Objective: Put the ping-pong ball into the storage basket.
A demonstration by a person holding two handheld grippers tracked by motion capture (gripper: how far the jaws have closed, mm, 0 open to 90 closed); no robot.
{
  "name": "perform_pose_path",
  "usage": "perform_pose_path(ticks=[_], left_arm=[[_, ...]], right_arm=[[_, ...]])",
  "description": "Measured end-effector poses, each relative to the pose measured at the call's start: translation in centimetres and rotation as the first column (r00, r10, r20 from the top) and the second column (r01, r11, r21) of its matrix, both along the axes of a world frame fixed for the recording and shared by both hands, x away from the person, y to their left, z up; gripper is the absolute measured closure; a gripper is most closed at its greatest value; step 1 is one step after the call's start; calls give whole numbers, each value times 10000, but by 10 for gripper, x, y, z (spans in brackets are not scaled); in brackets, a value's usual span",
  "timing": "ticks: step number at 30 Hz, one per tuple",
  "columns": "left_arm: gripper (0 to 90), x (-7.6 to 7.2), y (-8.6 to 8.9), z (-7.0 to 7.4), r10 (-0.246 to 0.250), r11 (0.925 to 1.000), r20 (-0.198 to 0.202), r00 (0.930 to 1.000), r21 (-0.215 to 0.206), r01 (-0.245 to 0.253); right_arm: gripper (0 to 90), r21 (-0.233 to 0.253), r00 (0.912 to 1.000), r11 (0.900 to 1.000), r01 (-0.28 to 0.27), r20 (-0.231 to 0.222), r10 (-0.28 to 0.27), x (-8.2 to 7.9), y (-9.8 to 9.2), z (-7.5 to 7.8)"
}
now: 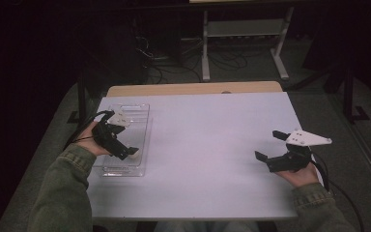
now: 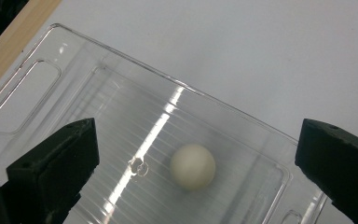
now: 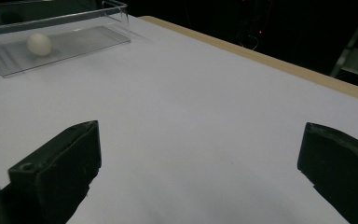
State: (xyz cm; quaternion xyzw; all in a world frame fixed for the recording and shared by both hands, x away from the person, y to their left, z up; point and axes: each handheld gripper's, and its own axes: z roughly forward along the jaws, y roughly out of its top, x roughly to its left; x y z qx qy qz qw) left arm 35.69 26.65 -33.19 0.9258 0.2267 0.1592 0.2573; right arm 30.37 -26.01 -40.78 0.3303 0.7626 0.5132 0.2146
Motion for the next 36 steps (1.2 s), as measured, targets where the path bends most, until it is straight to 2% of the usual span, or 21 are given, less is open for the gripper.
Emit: perform_pose_path(ticks=[8, 10, 22, 31, 36], left_arm=[[0, -4, 2, 2, 217, 9982, 480, 9986, -561, -190], [0, -5, 2, 2, 246, 9967, 548, 9982, -785, -202], [0, -15, 12, 1, 530, 9891, 827, 9952, -1417, -409], [0, -24, 21, -4, 950, 9775, 978, 9907, -1975, -742], [0, -28, 29, -8, 1389, 9650, 1083, 9844, -2381, -1100]], right_arm=[[0, 2, 10000, 10000, -18, -1, 18, -1, 0, 0], [0, 27, 10000, 10000, 0, 33, 0, -1, 0, 1], [0, 13, 10000, 10000, 21, 29, -21, -1, 0, 1], [0, 4, 10000, 10000, 20, 28, -20, -1, 0, 0], [0, 13, 10000, 10000, 17, 26, -17, -1, 0, 1]])
